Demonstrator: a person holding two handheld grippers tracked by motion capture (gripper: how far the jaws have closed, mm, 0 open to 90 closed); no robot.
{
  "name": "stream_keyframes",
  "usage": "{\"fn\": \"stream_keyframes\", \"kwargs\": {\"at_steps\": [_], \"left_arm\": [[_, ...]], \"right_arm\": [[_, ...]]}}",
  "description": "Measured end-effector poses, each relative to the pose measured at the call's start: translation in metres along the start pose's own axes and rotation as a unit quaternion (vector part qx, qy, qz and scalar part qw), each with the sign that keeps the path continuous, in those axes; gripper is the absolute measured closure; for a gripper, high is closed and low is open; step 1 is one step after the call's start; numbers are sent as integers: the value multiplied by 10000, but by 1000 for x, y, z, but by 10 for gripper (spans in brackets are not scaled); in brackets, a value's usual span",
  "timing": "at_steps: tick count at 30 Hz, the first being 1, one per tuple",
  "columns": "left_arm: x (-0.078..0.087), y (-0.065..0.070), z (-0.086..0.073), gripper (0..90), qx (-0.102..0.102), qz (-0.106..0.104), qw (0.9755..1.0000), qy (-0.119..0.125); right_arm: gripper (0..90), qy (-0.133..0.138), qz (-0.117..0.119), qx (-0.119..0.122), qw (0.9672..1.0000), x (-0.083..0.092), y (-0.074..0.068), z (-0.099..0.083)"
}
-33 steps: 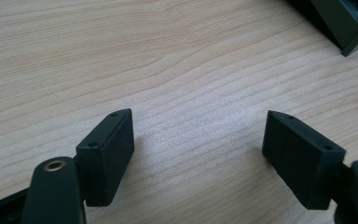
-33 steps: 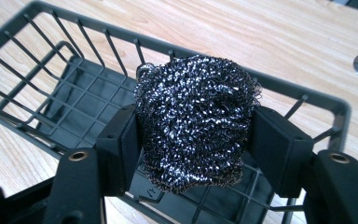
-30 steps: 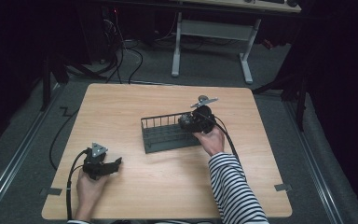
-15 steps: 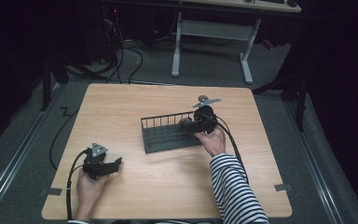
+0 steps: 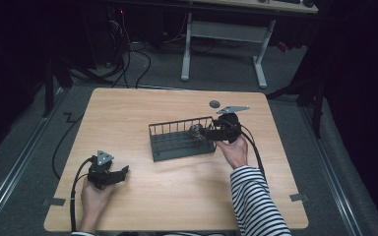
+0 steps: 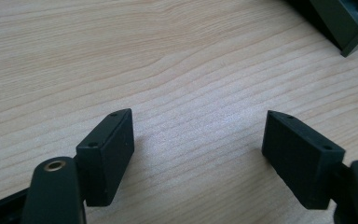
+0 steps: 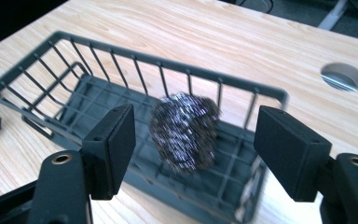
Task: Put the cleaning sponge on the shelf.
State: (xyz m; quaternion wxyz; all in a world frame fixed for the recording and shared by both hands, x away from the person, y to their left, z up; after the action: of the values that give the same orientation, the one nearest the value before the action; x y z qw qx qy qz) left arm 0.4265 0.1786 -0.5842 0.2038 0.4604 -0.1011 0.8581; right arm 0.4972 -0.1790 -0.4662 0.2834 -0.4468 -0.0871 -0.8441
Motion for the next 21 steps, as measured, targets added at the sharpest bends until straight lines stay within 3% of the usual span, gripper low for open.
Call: {"fn": "stream_keyframes", "kwargs": {"at_steps": [4, 15, 21], "left_arm": [[0, 0, 0, 256, -1, 1, 10000, -1], [0, 0, 0, 255, -8, -5, 10000, -10], [0, 0, 0, 255, -12, -4, 10000, -10]], "right_arm": [[314, 264, 45, -60, 9996, 15, 3, -7], [332, 488, 54, -201, 9986, 36, 9, -33], [333, 473, -13, -233, 9986, 43, 12, -45]]}}
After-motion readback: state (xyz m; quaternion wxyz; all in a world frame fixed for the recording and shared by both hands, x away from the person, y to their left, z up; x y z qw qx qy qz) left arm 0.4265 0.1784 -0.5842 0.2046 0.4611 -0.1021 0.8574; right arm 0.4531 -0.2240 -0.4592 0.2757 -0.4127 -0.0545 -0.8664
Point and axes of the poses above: each handheld gripper's, and its own axes: x roughly backward along the jaws, z roughly out of its top, y roughly to its right, the point moved 7 cm from there along -x, roughly forward along the jaws, and after that the axes turned 14 degrees about -y, right-handed, at the moved point
